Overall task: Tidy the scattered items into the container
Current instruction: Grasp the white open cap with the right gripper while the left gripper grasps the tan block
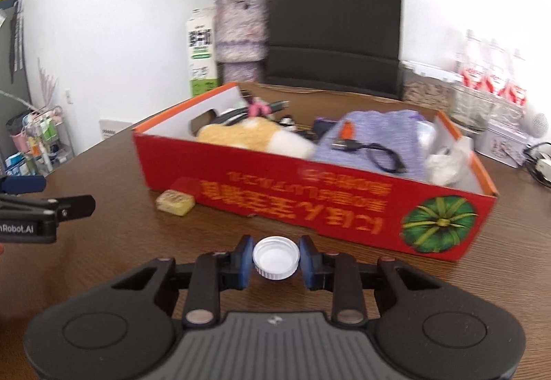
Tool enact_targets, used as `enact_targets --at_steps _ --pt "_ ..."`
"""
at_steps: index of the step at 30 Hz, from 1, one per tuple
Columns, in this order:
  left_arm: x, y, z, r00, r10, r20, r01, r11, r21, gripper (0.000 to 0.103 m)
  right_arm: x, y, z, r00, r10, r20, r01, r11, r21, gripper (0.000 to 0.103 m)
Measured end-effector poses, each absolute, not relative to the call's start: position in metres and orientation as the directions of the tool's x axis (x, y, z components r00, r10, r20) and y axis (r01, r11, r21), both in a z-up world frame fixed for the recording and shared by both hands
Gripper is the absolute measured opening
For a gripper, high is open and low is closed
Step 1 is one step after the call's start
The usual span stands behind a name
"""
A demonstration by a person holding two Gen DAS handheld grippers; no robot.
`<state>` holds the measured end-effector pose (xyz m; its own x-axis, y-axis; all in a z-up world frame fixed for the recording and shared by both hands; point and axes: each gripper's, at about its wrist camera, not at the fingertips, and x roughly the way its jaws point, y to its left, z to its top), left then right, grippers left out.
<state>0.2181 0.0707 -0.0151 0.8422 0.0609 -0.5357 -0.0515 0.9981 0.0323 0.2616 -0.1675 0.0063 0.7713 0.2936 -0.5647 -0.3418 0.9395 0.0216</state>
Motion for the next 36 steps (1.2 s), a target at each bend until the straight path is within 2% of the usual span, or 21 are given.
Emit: enact_targets --at_steps 4,10,12,16,18,20,22,24,26,29,36 --pt "0.243 0.041 -0.019 0.821 0.032 -0.570 -0.011 0.999 0.041 0.103 0.263 -0.191 0.007 0.787 0.267 -0.557 -0.302 0.953 0.031 0.028" --pt "0.277 0.019 -0.025 0.788 0.004 -0.615 -0.027 0.999 -0.029 0.102 0.266 -0.218 0.008 0.805 0.230 -0.547 -0.253 0.967 0.034 0.028" --pt "0.283 0.012 -0.026 0.784 0.017 -0.621 -0.038 0.999 -0.020 0.097 0.266 -0.225 0.009 0.810 0.217 -0.544 -0.241 0.970 0.028 0.028" --pt "0.290 0.006 -0.031 0.762 0.030 -0.647 -0.052 0.999 -0.014 0.078 0.268 -0.236 0.010 0.816 0.200 -0.542 -0.219 0.975 0.030 0.028" --pt "0.292 0.005 -0.033 0.758 0.030 -0.651 -0.054 0.998 -0.016 0.075 0.269 -0.240 0.010 0.818 0.196 -0.541 -0.210 0.977 0.037 0.028" --pt "0.293 0.004 -0.033 0.761 0.036 -0.647 -0.059 0.998 -0.013 0.063 0.268 -0.241 0.010 0.821 0.194 -0.538 -0.204 0.978 0.041 0.028" --pt "0.294 0.006 -0.033 0.763 0.034 -0.645 -0.066 0.998 -0.024 0.060 0.268 -0.241 0.010 0.821 0.195 -0.537 -0.207 0.977 0.038 0.028" --pt "0.293 0.005 -0.033 0.764 0.048 -0.643 -0.069 0.998 -0.008 0.052 0.268 -0.240 0.010 0.820 0.197 -0.538 -0.210 0.977 0.037 0.028" --pt "0.292 0.005 -0.032 0.767 0.050 -0.639 -0.069 0.998 -0.005 0.036 0.267 -0.241 0.010 0.820 0.198 -0.538 -0.209 0.977 0.041 0.028" --pt "0.290 0.008 -0.032 0.770 0.037 -0.637 -0.074 0.997 -0.031 0.031 0.267 -0.240 0.009 0.820 0.196 -0.538 -0.207 0.978 0.040 0.028" --pt "0.288 0.006 -0.030 0.772 0.028 -0.635 -0.078 0.996 -0.051 0.030 0.266 -0.239 0.008 0.820 0.192 -0.539 -0.211 0.977 0.027 0.028"
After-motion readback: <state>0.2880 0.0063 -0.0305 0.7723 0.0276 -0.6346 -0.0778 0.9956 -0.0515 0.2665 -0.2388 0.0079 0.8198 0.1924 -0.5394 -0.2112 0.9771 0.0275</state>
